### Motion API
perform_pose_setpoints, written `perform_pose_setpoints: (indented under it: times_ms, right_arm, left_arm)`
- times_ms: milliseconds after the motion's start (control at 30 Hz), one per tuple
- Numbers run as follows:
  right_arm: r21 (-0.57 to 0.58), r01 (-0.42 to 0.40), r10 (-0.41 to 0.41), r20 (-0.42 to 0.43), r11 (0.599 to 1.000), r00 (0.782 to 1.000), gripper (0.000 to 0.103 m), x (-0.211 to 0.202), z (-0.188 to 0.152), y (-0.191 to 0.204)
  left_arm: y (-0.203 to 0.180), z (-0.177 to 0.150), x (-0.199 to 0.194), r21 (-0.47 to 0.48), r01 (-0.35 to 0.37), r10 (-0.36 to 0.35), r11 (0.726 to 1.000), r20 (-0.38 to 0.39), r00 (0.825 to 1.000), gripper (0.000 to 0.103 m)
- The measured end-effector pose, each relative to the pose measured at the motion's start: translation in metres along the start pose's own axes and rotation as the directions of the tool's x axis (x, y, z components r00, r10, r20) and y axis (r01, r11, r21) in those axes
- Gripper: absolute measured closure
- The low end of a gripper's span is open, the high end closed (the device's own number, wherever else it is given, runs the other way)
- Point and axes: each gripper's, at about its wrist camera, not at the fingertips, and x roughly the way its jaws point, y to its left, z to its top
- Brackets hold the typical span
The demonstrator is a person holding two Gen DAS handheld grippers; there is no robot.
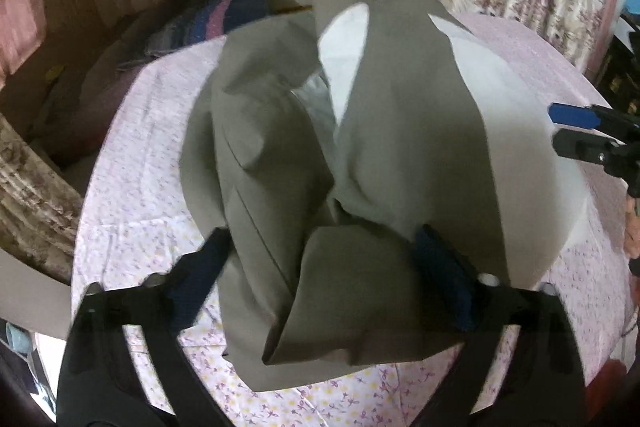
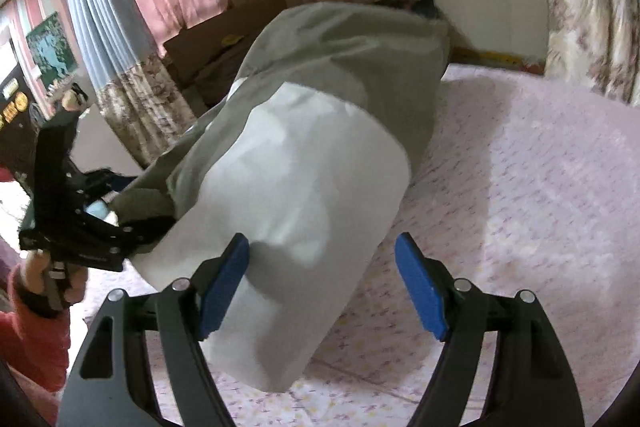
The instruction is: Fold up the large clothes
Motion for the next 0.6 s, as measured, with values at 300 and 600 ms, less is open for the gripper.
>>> perform_pose_setpoints:
  times_ms: [300,600]
  right_arm:
    - [-0.138,-0.006,0.017,0.083,0.99,0.996,0.077,0.006,0.012,0.042]
    - [-0.387,0.034,-0.023,0.032,0.922,0.999,0.079,0.027,0.022,0.11]
  left_arm:
    - [0.023,-0.013,-0.02,-0.052,0.038,-0.034,0.998,0.069,0.997,0.077]
    - [0.062,-0.057,-0.027,-0.169,0.009,-0.001,0.986,0.05,0.999,0.073]
